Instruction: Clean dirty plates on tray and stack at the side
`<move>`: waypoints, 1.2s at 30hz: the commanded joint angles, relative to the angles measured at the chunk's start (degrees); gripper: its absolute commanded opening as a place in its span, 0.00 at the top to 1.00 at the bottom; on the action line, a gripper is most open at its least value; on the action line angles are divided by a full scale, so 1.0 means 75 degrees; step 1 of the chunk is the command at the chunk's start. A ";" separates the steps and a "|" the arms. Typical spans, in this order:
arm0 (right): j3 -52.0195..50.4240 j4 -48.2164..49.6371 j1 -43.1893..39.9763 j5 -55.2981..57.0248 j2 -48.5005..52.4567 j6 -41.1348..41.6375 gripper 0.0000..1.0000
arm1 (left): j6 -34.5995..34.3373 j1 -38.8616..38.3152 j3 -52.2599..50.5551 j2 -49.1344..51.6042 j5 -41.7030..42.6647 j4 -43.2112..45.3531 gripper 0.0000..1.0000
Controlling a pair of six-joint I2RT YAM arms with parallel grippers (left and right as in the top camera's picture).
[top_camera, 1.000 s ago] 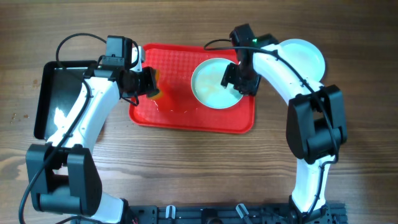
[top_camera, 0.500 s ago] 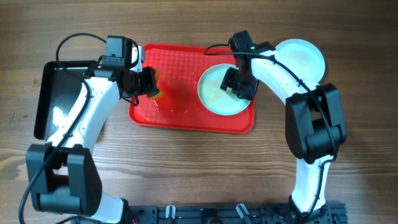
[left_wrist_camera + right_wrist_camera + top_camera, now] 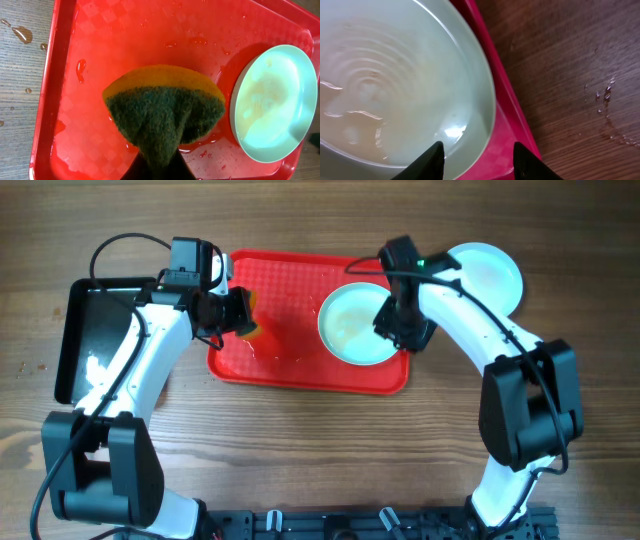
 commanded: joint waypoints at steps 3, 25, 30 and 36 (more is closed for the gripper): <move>-0.0906 0.0761 0.0058 -0.0332 0.0058 0.0446 0.49 | -0.0125 -0.0029 -0.0058 0.0050 0.0119 0.0029 0.96; -0.0379 0.2267 0.0341 -0.1139 0.0799 -0.1664 0.95 | -0.0125 -0.0029 -0.0058 0.0050 0.0119 0.0032 0.96; 0.0953 0.1772 0.0662 -0.0166 0.0790 -0.3191 0.96 | -0.0125 -0.0029 -0.0058 0.0050 0.0119 0.0029 0.96; 0.2597 0.0816 0.1311 0.3937 0.0539 -0.4013 0.96 | -0.0125 -0.0029 -0.0058 0.0050 0.0119 0.0026 0.96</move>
